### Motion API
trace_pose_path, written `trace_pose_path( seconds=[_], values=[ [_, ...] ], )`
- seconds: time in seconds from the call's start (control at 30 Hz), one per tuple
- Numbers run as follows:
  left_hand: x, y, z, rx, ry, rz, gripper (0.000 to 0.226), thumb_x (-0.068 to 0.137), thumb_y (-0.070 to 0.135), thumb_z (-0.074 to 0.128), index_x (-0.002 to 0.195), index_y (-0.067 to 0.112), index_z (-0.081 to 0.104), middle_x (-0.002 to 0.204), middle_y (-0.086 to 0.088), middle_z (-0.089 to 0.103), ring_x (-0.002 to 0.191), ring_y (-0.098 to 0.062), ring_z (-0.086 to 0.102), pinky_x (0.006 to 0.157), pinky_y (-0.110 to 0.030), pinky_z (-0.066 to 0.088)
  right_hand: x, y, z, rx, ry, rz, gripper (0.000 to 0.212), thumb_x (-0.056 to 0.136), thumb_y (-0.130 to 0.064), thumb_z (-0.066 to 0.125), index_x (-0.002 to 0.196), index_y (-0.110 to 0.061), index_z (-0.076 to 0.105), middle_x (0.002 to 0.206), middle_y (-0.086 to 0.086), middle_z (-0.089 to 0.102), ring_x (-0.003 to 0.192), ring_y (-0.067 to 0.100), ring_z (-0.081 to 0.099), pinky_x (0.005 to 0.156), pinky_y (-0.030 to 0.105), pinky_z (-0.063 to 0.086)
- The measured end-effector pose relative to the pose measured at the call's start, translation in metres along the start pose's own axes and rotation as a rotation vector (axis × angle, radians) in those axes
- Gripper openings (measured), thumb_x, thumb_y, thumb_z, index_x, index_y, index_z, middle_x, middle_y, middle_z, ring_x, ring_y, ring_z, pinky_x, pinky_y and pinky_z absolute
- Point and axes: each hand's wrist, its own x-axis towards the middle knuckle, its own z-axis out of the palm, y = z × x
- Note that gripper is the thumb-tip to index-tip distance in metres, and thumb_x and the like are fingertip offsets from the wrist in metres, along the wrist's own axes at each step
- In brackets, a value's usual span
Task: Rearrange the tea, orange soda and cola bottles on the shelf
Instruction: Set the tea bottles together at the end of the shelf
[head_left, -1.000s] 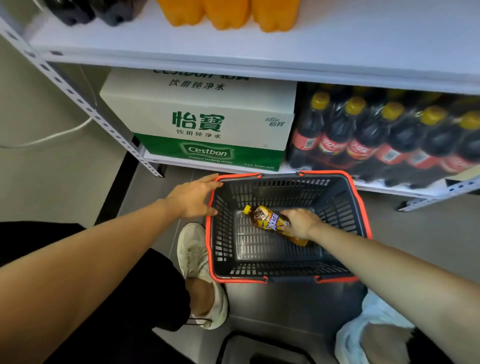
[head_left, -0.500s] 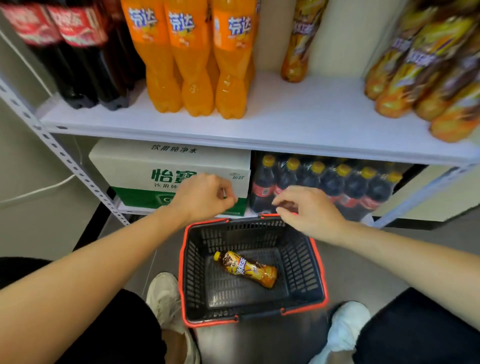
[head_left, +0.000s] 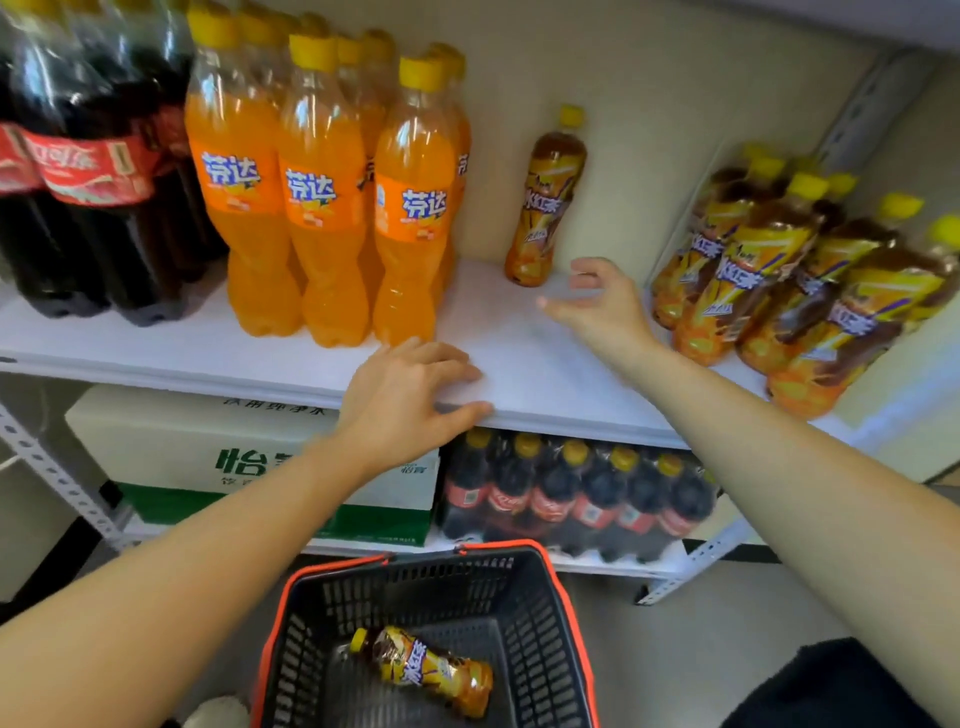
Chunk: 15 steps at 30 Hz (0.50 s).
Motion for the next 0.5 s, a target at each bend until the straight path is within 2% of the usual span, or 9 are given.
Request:
trace_pose_path(
  seconds=[0.07,0.1,0.17,0.2,0.23,0.27,0.33,0.5],
  values=[
    [-0.001,-0.003,0.004,0.0,0.031,0.0,0.048,0.089,0.065,0.058,0.114,0.029,0.078,0.123,0.008,0.071,0.107,-0.016,0.062,0.077,-0.027,0.038,0.033,0.002,0.013,0.018,-0.021,0.051,0.081,0.082,-0.018,0.085,0.149,-0.008,0.041,0.141,0.014,0.052,0.12,0.025,0.057,0.098,0.033,0.05],
    [-0.001,-0.004,0.005,-0.005,0.043,0.0,0.048,0.089,0.065,0.058,0.113,0.029,0.078,0.122,0.008,0.072,0.106,-0.016,0.062,0.076,-0.026,0.037,0.047,0.002,0.019,0.053,-0.029,0.072,0.088,0.082,-0.016,0.085,0.153,-0.007,0.034,0.147,0.015,0.048,0.128,0.024,0.054,0.1,0.029,0.048],
    [-0.001,-0.005,0.005,-0.018,0.049,0.005,0.046,0.089,0.064,0.062,0.113,0.029,0.078,0.121,0.008,0.072,0.105,-0.017,0.063,0.075,-0.027,0.039,0.072,0.001,0.028,0.172,-0.043,0.079,0.095,0.082,-0.009,0.084,0.157,-0.006,0.026,0.151,0.014,0.045,0.131,0.02,0.051,0.088,0.013,0.048],
    [0.0,-0.005,0.005,-0.023,0.047,0.006,0.045,0.09,0.064,0.064,0.114,0.029,0.078,0.122,0.008,0.072,0.105,-0.017,0.063,0.075,-0.027,0.04,0.083,0.0,0.032,0.234,-0.046,0.064,0.091,0.082,-0.002,0.083,0.155,-0.005,0.029,0.149,0.015,0.049,0.129,0.02,0.054,0.083,0.011,0.05],
    [0.0,-0.005,0.005,-0.029,0.041,0.003,0.045,0.089,0.064,0.065,0.115,0.029,0.078,0.122,0.009,0.072,0.107,-0.017,0.062,0.076,-0.028,0.041,0.094,-0.001,0.036,0.278,-0.031,0.047,0.084,0.081,0.003,0.081,0.151,-0.003,0.035,0.144,0.016,0.055,0.128,0.024,0.057,0.087,0.016,0.053],
    [0.0,-0.006,0.005,-0.035,0.036,-0.003,0.045,0.089,0.064,0.065,0.115,0.03,0.077,0.123,0.01,0.071,0.108,-0.016,0.062,0.077,-0.028,0.041,0.105,-0.001,0.04,0.3,0.0,0.038,0.077,0.08,0.007,0.08,0.145,-0.002,0.041,0.139,0.018,0.059,0.126,0.028,0.06,0.096,0.028,0.055],
    [0.0,-0.006,0.005,-0.045,0.033,-0.01,0.046,0.088,0.064,0.065,0.116,0.03,0.077,0.124,0.011,0.071,0.11,-0.014,0.061,0.079,-0.029,0.044,0.119,0.001,0.047,0.306,0.061,0.044,0.069,0.078,0.009,0.079,0.139,-0.002,0.048,0.132,0.017,0.064,0.122,0.03,0.063,0.105,0.044,0.051],
    [0.0,-0.006,0.005,-0.049,0.036,-0.003,0.045,0.088,0.064,0.065,0.116,0.03,0.077,0.123,0.011,0.071,0.11,-0.014,0.062,0.08,-0.032,0.048,0.124,0.011,0.047,0.347,0.064,0.016,0.064,0.075,0.008,0.082,0.131,-0.002,0.053,0.117,0.011,0.067,0.103,0.023,0.066,0.096,0.041,0.056]
  ],
)
